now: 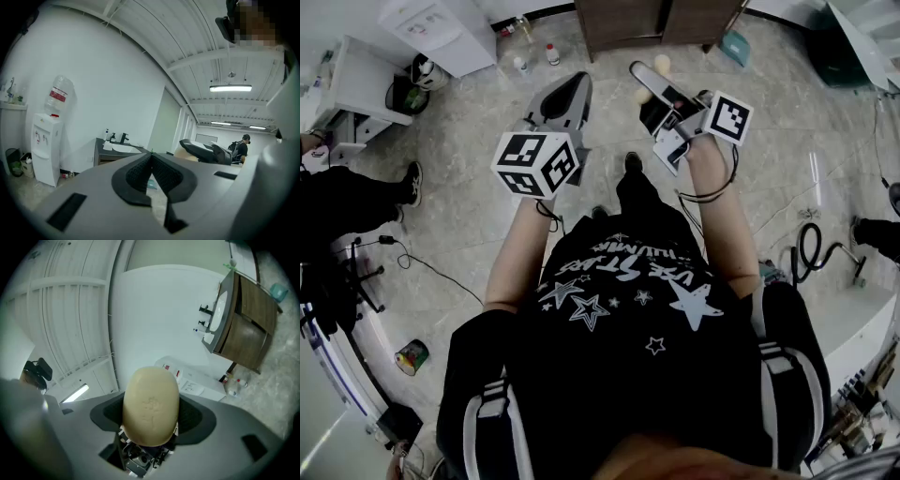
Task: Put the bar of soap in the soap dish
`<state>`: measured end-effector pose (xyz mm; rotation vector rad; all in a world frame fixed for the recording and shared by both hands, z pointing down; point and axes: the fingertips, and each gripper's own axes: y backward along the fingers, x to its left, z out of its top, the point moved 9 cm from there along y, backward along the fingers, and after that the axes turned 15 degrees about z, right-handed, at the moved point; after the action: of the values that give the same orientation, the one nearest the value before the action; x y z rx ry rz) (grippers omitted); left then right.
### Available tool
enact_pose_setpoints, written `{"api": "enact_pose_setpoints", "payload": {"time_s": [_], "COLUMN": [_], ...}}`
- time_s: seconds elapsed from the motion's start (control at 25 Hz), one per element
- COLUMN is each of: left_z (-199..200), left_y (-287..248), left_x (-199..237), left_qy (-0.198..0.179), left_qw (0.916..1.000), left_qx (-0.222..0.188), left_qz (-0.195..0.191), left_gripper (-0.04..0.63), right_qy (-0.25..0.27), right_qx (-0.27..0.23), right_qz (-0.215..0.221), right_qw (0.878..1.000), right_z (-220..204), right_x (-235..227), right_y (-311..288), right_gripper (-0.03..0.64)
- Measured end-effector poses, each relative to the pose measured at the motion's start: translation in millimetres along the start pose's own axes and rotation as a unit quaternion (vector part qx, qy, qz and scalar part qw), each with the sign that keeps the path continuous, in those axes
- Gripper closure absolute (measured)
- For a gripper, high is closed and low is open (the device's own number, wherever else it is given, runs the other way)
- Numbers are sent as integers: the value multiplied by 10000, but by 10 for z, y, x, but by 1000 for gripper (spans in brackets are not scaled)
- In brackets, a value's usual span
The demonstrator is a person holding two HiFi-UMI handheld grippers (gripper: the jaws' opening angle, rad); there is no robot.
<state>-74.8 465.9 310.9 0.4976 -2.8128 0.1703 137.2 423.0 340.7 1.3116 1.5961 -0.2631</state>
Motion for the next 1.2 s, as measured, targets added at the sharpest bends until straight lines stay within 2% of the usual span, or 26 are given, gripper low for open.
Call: {"api": "enact_pose_setpoints", "payload": {"time_s": [0.28,0.56,0.84,1.2], "left_z": [80,237,260,249], "left_y": [-446,-1216,-1966,-2678], "left_x": [66,238,192,264], "left_qy": [-65,-53,-39,-98], "left_qw": [9998,9993,9985,9962], "left_qx": [-40,-57,-28,-47], "left_qz": [189,366,537,865], "left_gripper": [584,584,584,584], "right_qy": [-90,-124,-293,-380], "right_qx": [53,213,345,599], "right_qz": [129,261,291,350], "right_qw": [9999,9994,9985,9969], "right_z": [449,1085,1743,2311], "right_x": [-333,-809,-1259,-1738], "right_y": [-156,-501,-556,-678], "right_gripper": [322,322,321,322]}}
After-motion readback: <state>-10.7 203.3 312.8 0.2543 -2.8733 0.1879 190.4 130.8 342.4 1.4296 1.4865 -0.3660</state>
